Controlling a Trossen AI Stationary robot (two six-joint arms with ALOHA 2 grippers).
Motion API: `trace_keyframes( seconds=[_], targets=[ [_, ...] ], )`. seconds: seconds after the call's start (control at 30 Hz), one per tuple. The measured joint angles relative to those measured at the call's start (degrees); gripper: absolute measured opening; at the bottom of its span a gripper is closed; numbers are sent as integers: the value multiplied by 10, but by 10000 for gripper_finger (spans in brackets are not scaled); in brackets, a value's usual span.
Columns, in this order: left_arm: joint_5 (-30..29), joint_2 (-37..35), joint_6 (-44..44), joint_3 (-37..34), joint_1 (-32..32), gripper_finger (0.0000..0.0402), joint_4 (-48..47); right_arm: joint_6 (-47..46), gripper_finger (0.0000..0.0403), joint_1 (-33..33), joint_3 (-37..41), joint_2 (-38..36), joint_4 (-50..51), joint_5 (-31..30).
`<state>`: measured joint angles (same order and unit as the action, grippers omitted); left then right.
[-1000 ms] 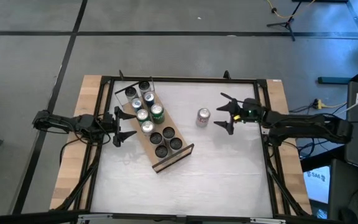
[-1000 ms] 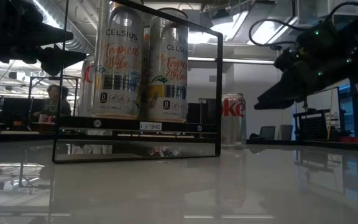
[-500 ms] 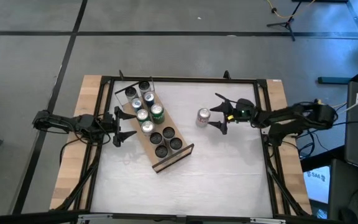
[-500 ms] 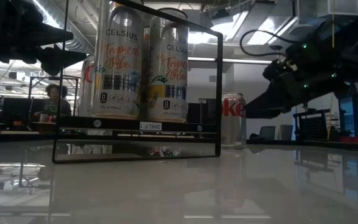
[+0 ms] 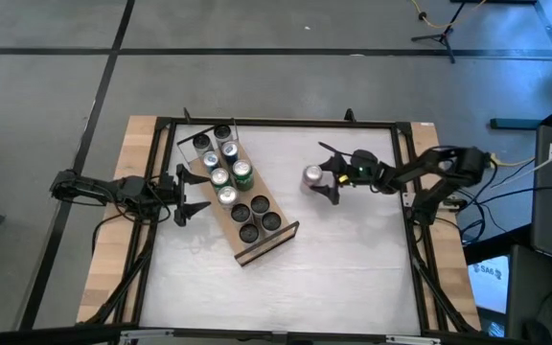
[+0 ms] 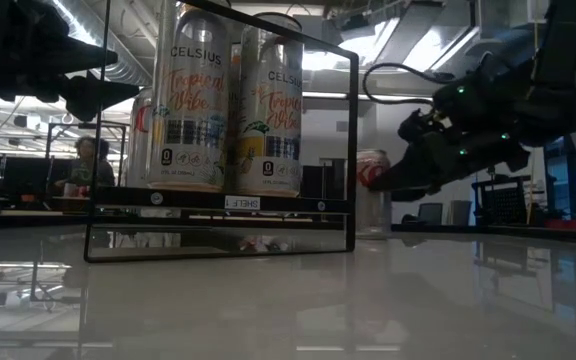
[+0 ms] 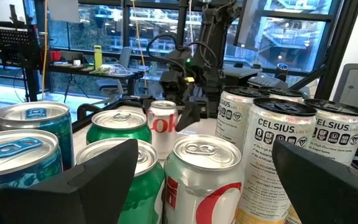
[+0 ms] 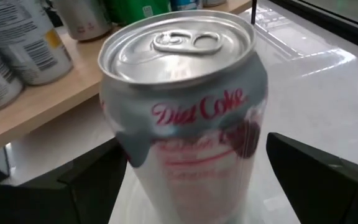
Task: Place canned beverage on shelf
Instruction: Put the red silver soda can on the shelf aligned with the other red silver soda can
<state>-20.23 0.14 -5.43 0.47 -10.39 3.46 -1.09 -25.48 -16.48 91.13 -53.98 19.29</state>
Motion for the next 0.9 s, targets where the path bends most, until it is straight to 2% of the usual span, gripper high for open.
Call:
trace_keyframes(
  seconds=[0.3, 0.9],
  targets=[
    [0, 0, 0, 0, 0, 362, 0, 1, 374, 0, -31, 14, 2, -1],
    [0, 0, 0, 0, 0, 362, 0, -12, 374, 0, -34, 14, 27, -7]
  ],
)
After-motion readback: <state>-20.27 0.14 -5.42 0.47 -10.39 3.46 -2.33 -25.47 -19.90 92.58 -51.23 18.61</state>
